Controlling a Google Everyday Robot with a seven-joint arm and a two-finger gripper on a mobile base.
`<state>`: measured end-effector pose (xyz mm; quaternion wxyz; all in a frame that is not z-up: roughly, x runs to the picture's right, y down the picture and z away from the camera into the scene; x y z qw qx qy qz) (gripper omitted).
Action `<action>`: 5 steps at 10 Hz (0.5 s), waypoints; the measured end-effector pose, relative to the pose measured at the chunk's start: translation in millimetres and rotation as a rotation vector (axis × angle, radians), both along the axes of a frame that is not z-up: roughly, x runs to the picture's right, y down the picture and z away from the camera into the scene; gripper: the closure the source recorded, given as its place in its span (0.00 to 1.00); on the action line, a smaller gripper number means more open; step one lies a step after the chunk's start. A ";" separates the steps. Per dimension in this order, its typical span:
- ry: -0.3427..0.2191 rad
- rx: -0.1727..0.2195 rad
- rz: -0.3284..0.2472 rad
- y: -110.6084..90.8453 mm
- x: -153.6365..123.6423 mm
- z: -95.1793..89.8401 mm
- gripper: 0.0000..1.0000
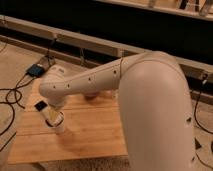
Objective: Place the white sponge in the ceramic cup
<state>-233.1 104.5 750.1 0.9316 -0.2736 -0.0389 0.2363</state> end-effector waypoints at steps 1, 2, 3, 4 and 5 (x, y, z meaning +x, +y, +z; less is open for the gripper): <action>0.001 0.000 0.009 -2.3 2.6 0.0 0.20; 0.005 -0.002 0.018 -4.3 6.2 0.5 0.20; 0.007 -0.004 0.022 -5.2 8.0 0.7 0.20; 0.010 -0.008 0.029 -6.2 11.2 1.2 0.20; 0.011 -0.010 0.031 -6.6 12.6 1.2 0.20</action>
